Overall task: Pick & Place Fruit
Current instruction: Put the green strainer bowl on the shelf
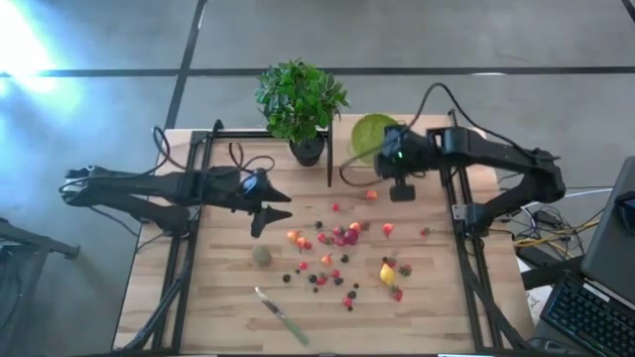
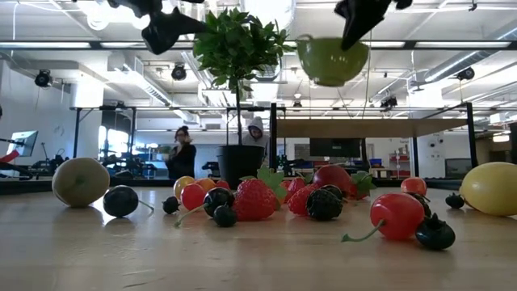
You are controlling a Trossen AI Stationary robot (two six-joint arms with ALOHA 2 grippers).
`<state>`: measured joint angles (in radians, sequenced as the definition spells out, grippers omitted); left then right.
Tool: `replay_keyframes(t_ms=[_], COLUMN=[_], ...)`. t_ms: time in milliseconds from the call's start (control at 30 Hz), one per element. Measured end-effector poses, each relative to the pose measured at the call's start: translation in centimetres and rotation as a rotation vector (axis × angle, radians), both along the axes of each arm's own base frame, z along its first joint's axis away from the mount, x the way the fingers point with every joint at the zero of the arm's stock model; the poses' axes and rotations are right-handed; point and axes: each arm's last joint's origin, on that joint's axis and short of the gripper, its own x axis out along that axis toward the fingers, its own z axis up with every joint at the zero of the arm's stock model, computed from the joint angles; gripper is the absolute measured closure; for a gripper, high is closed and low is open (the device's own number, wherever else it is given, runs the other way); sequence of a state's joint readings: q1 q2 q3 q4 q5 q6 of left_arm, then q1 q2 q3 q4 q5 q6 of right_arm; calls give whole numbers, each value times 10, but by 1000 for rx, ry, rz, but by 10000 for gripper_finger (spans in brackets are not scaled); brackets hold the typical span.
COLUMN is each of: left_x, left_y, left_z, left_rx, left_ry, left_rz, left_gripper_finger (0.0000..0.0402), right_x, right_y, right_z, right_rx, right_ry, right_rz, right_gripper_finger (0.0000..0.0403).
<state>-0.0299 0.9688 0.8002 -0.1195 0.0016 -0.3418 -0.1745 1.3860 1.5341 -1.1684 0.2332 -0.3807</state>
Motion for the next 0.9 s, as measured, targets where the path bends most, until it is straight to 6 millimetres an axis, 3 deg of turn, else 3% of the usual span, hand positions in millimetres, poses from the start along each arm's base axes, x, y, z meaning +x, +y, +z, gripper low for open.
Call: replay_keyframes(t_ms=[233, 533, 900], left_x=[-17, -35, -37], left_y=[-11, -20, -21], left_z=[-17, -32, -58], left_rx=[104, 243, 43], left_ry=[-252, -516, -461], left_rz=[-7, -43, -40], left_gripper_finger=[172, 172, 172], right_x=[8, 25, 31], right_y=[-33, -56, -72], right_z=[-12, -33, -46], right_rx=[53, 53, 114], right_ry=[31, 86, 110], right_rz=[-45, -53, -52], right_gripper_finger=[395, 395, 395])
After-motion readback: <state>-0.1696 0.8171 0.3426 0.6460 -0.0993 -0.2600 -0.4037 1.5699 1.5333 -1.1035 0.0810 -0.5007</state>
